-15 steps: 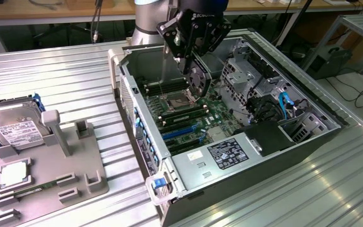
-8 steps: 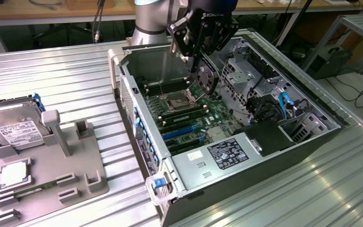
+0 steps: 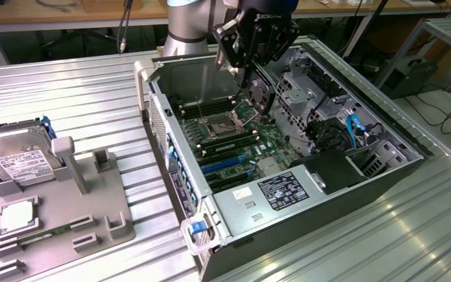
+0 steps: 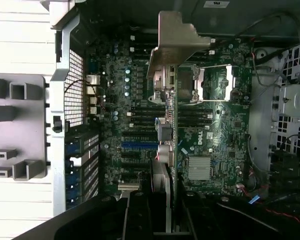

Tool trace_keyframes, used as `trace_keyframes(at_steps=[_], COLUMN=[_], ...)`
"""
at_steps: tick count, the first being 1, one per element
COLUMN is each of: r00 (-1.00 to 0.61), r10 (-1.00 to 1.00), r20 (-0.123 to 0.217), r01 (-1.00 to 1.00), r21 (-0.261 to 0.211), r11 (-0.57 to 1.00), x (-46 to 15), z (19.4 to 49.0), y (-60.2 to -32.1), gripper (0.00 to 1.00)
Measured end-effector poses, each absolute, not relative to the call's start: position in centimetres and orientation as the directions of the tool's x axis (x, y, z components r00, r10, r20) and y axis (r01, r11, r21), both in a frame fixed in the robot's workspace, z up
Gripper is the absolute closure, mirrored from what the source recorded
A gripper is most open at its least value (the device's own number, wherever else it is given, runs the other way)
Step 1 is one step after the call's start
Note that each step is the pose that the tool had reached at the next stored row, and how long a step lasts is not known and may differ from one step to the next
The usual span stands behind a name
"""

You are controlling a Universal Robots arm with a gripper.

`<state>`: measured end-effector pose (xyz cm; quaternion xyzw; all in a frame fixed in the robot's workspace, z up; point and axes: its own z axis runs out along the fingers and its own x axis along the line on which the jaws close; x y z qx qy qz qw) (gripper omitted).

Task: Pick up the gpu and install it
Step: 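Pick up the gpu and move the gpu toward the slot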

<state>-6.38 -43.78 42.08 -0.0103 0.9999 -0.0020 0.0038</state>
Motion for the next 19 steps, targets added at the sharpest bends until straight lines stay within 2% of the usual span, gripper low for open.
trace_keyframes(at_steps=[19], r00=[-1.0], r10=[-0.005], r20=[-0.011], r01=[-0.005], r21=[-0.005], r11=[1.0], x=[-4.1], z=[41.9], y=[-42.9], gripper=[0.72])
